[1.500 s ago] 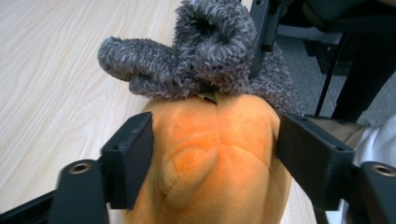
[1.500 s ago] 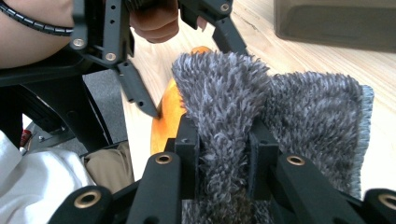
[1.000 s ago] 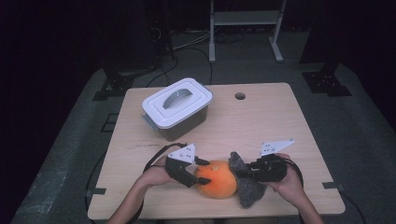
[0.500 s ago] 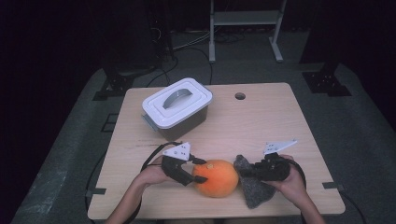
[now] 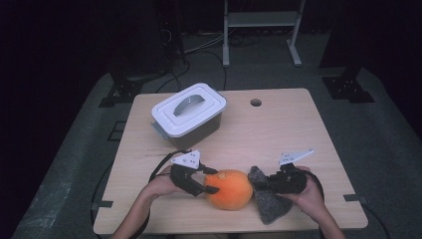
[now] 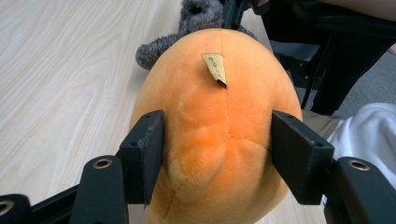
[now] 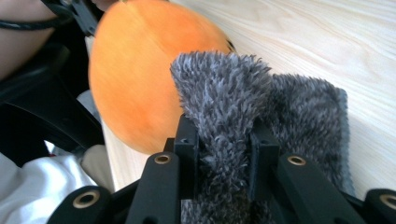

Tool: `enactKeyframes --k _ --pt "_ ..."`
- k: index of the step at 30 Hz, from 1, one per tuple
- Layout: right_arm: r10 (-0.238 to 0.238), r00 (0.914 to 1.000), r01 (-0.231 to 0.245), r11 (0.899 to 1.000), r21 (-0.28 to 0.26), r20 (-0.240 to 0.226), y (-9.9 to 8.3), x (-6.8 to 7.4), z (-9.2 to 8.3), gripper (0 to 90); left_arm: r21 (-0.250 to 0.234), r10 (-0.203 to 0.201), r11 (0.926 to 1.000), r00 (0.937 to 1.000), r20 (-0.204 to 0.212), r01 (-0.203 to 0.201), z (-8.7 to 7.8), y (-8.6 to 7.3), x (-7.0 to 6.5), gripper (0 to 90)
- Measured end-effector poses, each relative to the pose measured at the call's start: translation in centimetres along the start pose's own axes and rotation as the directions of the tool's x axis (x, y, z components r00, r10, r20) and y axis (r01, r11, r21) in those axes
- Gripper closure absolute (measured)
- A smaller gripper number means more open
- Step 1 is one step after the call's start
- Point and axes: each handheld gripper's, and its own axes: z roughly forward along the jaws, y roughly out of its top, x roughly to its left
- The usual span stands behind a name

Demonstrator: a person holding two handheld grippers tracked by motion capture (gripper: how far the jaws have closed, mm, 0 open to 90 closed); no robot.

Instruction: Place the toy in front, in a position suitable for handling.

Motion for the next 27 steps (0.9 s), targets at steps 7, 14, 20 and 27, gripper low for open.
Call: enactKeyframes --k 7,14,20,27 --pt "-0.02 0.9993 0.017 0.994 -0.111 -0.031 1.1 0.9 -1.0 69.5 -0.005 -0.007 1.0 1.0 -0.002 0.007 0.1 0.0 0.2 37.9" --pt "0.023 0.9985 -0.024 0.999 -0.03 -0.049 0.1 -0.1 0.3 69.4 -0.006 -0.024 0.9997 0.9997 -0.01 0.024 -0.4 -0.3 0.5 37.7" --pt "0.029 0.9996 -0.029 0.999 -0.02 -0.007 0.1 -0.1 -0.1 69.4 -0.017 -0.064 0.9978 0.9978 -0.016 0.064 -0.6 -0.5 1.0 36.9" --pt "-0.05 0.9982 0.046 0.991 -0.122 -0.033 2.0 2.0 -0.4 69.4 -0.001 -0.016 0.9999 0.9997 -0.016 0.016 0.6 0.7 0.1 35.8"
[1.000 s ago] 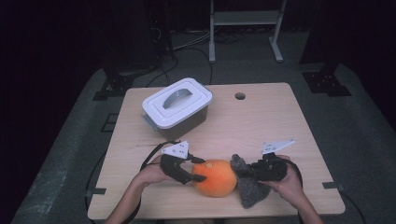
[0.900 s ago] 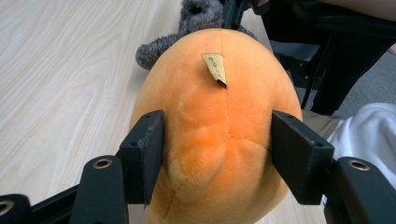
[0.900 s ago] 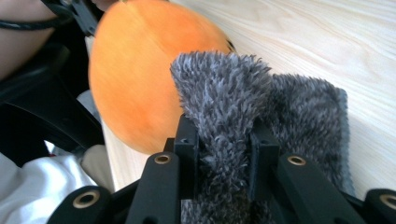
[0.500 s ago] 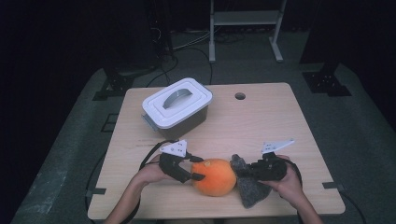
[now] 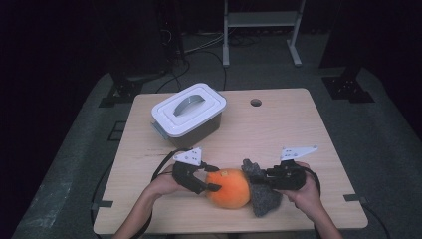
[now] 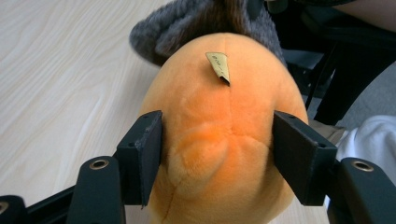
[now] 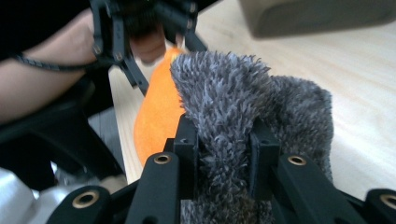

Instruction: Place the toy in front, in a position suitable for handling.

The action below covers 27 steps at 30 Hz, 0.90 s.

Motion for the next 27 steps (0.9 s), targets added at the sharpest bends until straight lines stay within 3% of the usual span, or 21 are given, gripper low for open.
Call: enactKeyframes --k 3,5,6,8,10,11,13,14,17,18,21,23,25,27 --pt "0.003 1.0 -0.002 0.999 0.04 -0.008 -0.7 -0.3 0.7 69.3 0.001 0.003 1.0 1.0 -0.007 -0.003 0.0 0.1 -0.2 30.2" --pt "0.004 1.0 -0.004 0.999 0.05 -0.007 -0.8 -0.5 0.5 68.8 0.017 -0.034 0.9993 0.9992 -0.019 0.034 0.3 0.1 -0.1 17.2" --pt "0.011 0.9999 -0.011 0.998 0.054 -0.005 -0.9 -0.6 0.3 68.8 0.01 -0.04 0.9991 0.9992 -0.008 0.04 0.4 0.0 -0.1 17.3" --pt "0.018 0.9998 -0.018 0.998 0.057 0.004 -1.1 -0.7 0.2 68.8 0.005 -0.039 0.9992 0.9991 0.015 0.039 0.7 0.0 -0.1 21.5" --pt "-0.02 0.9991 0.018 0.998 0.053 0.039 -0.6 -0.1 0.0 68.8 -0.004 -0.021 0.9998 0.9998 0.005 0.021 0.6 0.2 -0.3 30.3" --pt "-0.043 0.9975 0.042 0.999 0.031 0.056 -0.2 0.4 -0.2 69.0 -0.013 -0.015 0.9998 0.9999 -0.001 0.015 0.5 0.5 -0.5 34.3" --pt "-0.08 0.9962 0.082 0.996 -0.047 0.034 0.6 1.3 -0.7 69.3 -0.018 0.005 0.9998 0.9998 -0.02 -0.005 0.7 1.1 -0.9 39.1" --pt "-0.101 0.9942 0.103 0.993 -0.061 0.037 1.1 1.8 -0.7 69.3 -0.014 0.021 0.9997 0.9994 -0.026 -0.022 0.8 1.5 -1.2 40.2" --pt "-0.145 0.9885 0.146 0.989 -0.033 0.045 1.7 2.8 -0.2 69.2 -0.011 0.059 0.9982 0.997 -0.051 -0.059 1.2 2.3 -2.0 42.4" --pt "-0.149 0.9874 0.15 0.989 -0.015 0.053 1.5 2.7 0.1 69.2 -0.008 0.065 0.9978 0.996 -0.06 -0.066 1.2 2.5 -2.1 42.9" --pt "-0.093 0.9954 0.093 0.995 -0.028 0.023 0.7 1.6 0.2 69.3 -0.023 0.066 0.9974 0.9948 -0.077 -0.068 0.6 2.7 -2.3 44.1" --pt "-0.079 0.9953 0.079 0.997 -0.004 0.057 0.4 1.2 0.1 69.3 -0.035 0.047 0.9981 0.9949 -0.089 -0.051 0.2 2.8 -2.0 44.3" --pt "-0.072 0.994 0.074 0.997 -0.019 0.083 0.5 1.2 0.2 69.3 -0.033 0.038 0.9986 0.9943 -0.099 -0.042 0.2 2.8 -1.9 44.3" --pt "-0.088 0.9937 0.092 0.994 -0.06 0.071 1.1 1.9 0.1 69.4 -0.036 0.041 0.9984 0.994 -0.102 -0.044 0.4 2.9 -2.1 44.3"
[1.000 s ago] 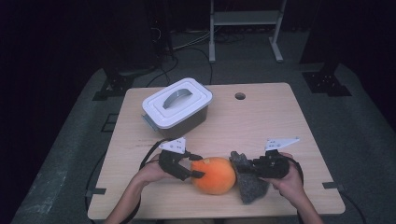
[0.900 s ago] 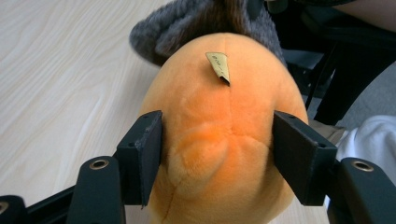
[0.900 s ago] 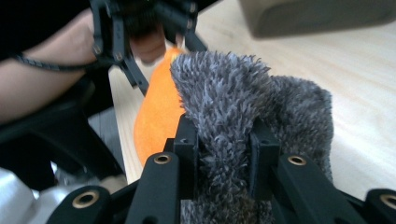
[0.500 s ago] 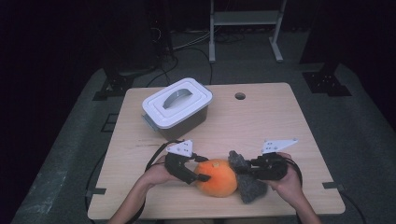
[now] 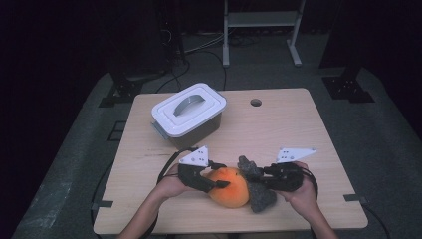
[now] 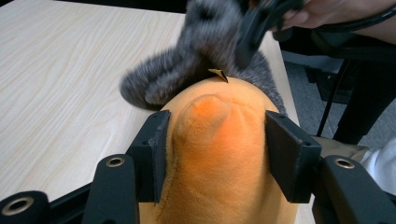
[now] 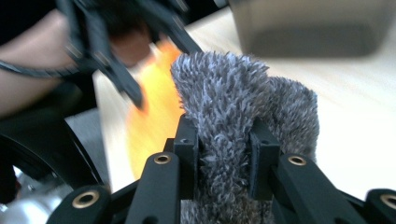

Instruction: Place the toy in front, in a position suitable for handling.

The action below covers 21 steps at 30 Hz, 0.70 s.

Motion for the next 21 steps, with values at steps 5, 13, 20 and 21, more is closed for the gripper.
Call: enactKeyframes --k 5,13,20,21 --pt "-0.025 0.9993 0.026 0.999 0.032 -0.027 0.1 0.6 0.8 69.3 0.023 0.009 0.9997 1.0 0.001 -0.009 0.7 0.1 -0.3 36.8" --pt "0.022 0.9997 -0.022 0.997 0.07 0.001 -1.3 -0.9 0.4 69.3 0.019 -0.085 0.9963 0.9957 0.037 0.084 0.6 -1.1 1.0 16.3" --pt "-0.011 0.9997 0.011 1.0 0.0 0.02 0.2 0.1 -0.6 69.4 -0.006 -0.077 0.997 0.997 0.014 0.077 0.1 -0.6 0.7 39.8" --pt "-0.022 0.9996 0.022 1.0 -0.018 0.017 0.5 0.5 -0.7 69.4 -0.012 -0.075 0.9971 0.9972 -0.001 0.075 0.2 -0.2 0.5 40.7"
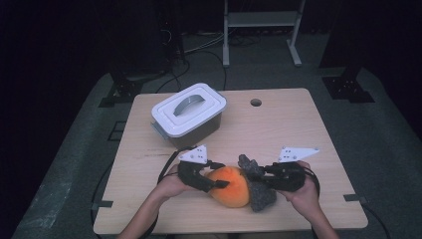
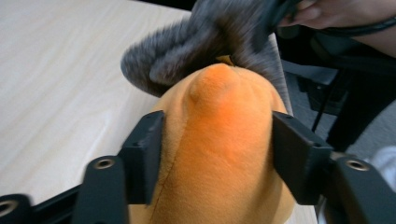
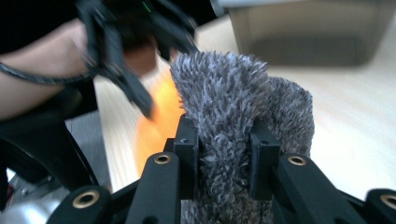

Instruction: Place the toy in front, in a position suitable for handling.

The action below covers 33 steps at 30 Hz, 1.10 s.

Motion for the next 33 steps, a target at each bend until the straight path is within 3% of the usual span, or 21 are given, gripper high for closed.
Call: enactKeyframes --k 3,6,9,11,14,16,19,22,24,26,28,31,33 --pt "-0.038 0.9989 0.037 0.999 -0.037 -0.026 1.0 1.3 0.0 69.3 0.002 0.036 0.9994 0.999 -0.025 -0.036 0.3 0.9 -0.8 42.3" --pt "-0.06 0.9981 0.06 0.998 0.022 -0.014 0.7 1.5 0.8 69.4 0.024 0.061 0.9979 0.9977 -0.029 -0.06 0.6 0.9 -1.3 40.0" --pt "-0.018 0.9992 0.019 0.999 0.036 -0.037 -0.4 0.5 1.2 69.6 0.02 0.036 0.9992 0.9993 -0.011 -0.036 0.6 0.6 -0.9 28.7" --pt "-0.002 0.9994 0.003 0.999 0.038 -0.034 -0.8 0.1 1.0 69.6 0.038 0.034 0.9987 0.9991 -0.028 -0.032 0.4 0.5 -0.6 19.2" --pt "0.031 0.9987 -0.03 0.999 0.035 -0.04 -1.2 -0.7 0.5 69.5 0.05 -0.004 0.9987 0.9999 -0.012 0.005 0.6 -0.3 0.2 15.9" --pt "0.031 0.9993 -0.03 0.998 0.058 -0.021 -1.5 -1.0 0.4 69.5 0.049 -0.013 0.9987 0.9999 0.011 0.012 0.5 -0.8 0.5 23.0" --pt "0.03 0.9994 -0.031 0.996 0.085 0.019 -1.6 -1.1 0.3 69.5 0.036 -0.012 0.9993 0.9997 -0.019 0.012 -0.1 -0.5 0.4 37.4" --pt "0.019 0.9995 -0.02 0.999 0.036 0.026 -0.7 -0.6 -0.3 69.8 0.005 0.011 0.9999 0.9988 -0.047 -0.01 -0.5 0.3 -0.2 41.4" --pt "0.012 0.9999 -0.012 1.0 -0.017 0.001 -0.1 -0.1 -0.5 69.7 0.008 0.029 0.9996 0.998 -0.057 -0.029 -0.3 0.9 -0.7 42.1" --pt "-0.011 0.9999 0.011 1.0 -0.014 -0.004 0.2 0.4 -0.2 69.5 0.026 0.051 0.9984 0.9965 -0.067 -0.049 0.0 1.1 -1.1 42.0" --pt "-0.011 0.9999 0.011 1.0 0.001 -0.001 0.0 0.3 0.1 69.5 0.023 0.039 0.999 0.9975 -0.058 -0.038 0.1 0.9 -1.0 40.4" --pt "0.021 0.9996 -0.021 1.0 0.013 -0.018 -0.9 -0.6 0.3 69.4 0.018 0.011 0.9998 0.9991 -0.04 -0.01 -0.1 0.6 -0.5 31.0" --pt "0.048 0.9987 -0.047 0.999 0.028 -0.017 -1.4 -1.2 0.3 69.4 0.036 -0.005 0.9993 0.9989 -0.047 0.007 -0.1 0.4 -0.2 19.5"
